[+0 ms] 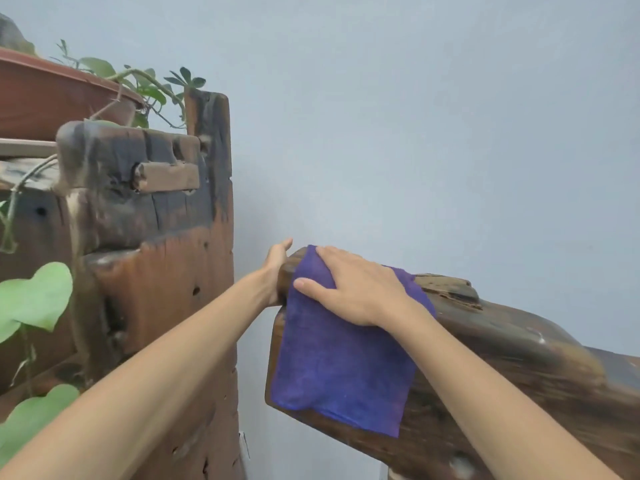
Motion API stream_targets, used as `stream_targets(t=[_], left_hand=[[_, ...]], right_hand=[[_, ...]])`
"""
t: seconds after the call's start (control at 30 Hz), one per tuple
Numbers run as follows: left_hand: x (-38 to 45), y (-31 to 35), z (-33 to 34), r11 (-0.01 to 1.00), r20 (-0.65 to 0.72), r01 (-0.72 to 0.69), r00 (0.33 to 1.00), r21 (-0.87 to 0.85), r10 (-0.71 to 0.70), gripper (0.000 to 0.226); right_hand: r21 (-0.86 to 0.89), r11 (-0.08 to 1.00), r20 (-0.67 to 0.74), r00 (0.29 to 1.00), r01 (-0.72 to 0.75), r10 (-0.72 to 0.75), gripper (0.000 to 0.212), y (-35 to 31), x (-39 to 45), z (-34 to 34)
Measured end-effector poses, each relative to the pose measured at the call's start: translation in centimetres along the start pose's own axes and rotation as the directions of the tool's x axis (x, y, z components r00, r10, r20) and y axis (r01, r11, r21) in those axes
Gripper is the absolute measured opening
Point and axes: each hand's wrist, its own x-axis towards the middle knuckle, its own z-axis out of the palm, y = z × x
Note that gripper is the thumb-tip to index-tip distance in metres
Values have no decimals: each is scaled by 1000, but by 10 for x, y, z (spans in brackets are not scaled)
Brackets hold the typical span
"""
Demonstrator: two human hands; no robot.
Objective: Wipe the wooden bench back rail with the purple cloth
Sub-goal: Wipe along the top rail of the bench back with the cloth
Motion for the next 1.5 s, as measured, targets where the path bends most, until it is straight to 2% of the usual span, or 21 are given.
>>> stream_targets(t=[0.1, 0.17, 0.27, 0.4, 0.47, 0.5, 0.57, 0.6, 0.63, 0.73, 0.8, 0.9, 1.0, 1.07, 1.13, 1.2, 1.23, 1.3, 1.37, 1.43, 1.5], left_hand=[[1, -10, -5, 999, -20, -50, 999, -8, 50, 46], [2, -14, -8, 995, -15, -99, 995, -2, 99, 34], [4, -20, -8, 991, -13, -118, 993, -61, 117, 38], [3, -27, -5, 976, 24, -168, 985, -136, 173, 43], [5, -28, -5, 965, 57, -199, 976, -169, 211, 63], [5, -29, -5, 962, 42, -222, 972, -161, 231, 61], [5, -30, -7, 964, -12, -241, 970, -115, 241, 41], [3, -32, -7, 964, -43, -242, 970, -110, 238, 34], [2, -32, -7, 967, -78, -238, 970, -91, 231, 32], [3, -35, -6, 972, -123, -210, 973, -108, 197, 32], [-2, -34, -4, 970, -117, -205, 975, -134, 190, 34], [-4, -31, -4, 975, -86, -191, 979, -112, 182, 25], [-11, -25, 3, 966, -25, -223, 975, -130, 222, 22], [-3, -26, -3, 964, -20, -248, 969, -98, 248, 30], [2, -32, -6, 964, -42, -227, 974, -140, 223, 32], [5, -36, -7, 967, -106, -224, 972, -122, 212, 29], [7, -37, -9, 966, -132, -226, 969, -122, 210, 28], [7, -37, -7, 967, -142, -216, 970, -135, 197, 28], [6, -37, -6, 961, -169, -229, 964, -153, 203, 32], [2, -35, -6, 964, -158, -208, 970, -164, 183, 34], [-8, -34, -4, 971, -139, -180, 978, -159, 158, 35]], right_hand=[[-48, 992, -135, 985, -113, 105, 85, 30, -39, -4], [33, 980, -1, 981, -195, 195, 91, 48, -31, -15], [137, 928, 282, 912, -346, 298, 86, 51, 17, -25], [132, 912, 336, 883, -388, 327, 73, 9, 65, -15], [120, 946, 269, 927, -301, 261, 75, -5, 55, -10], [93, 964, 189, 955, -249, 228, 77, -7, 39, -5], [-8, 987, -73, 984, -162, 161, 79, 0, -6, 6], [-55, 987, -166, 976, -150, 139, 79, 6, -27, 7], [-71, 985, -183, 973, -156, 141, 81, 16, -40, 1], [43, 969, 58, 969, -244, 241, 80, 53, -32, -17], [134, 938, 209, 935, -319, 288, 68, 55, 5, -21], [237, 896, 276, 910, -376, 309, 44, 19, 63, -11], [199, 914, 304, 909, -353, 285, 59, -12, 82, -6], [111, 969, 202, 959, -221, 196, 71, -18, 52, 0], [-53, 996, -78, 995, -71, 66, 78, -7, 0, 12], [-192, 980, -258, 966, -46, -5, 80, 4, -40, 12], [-202, 976, -262, 965, -82, 27, 79, 13, -47, 8], [-118, 978, -152, 976, -172, 153, 87, 31, -42, -6], [40, 963, 71, 962, -268, 265, 93, 42, -13, -17], [131, 927, 252, 916, -350, 311, 79, 37, 23, -22], [122, 908, 297, 888, -400, 351, 71, 17, 50, -19]])
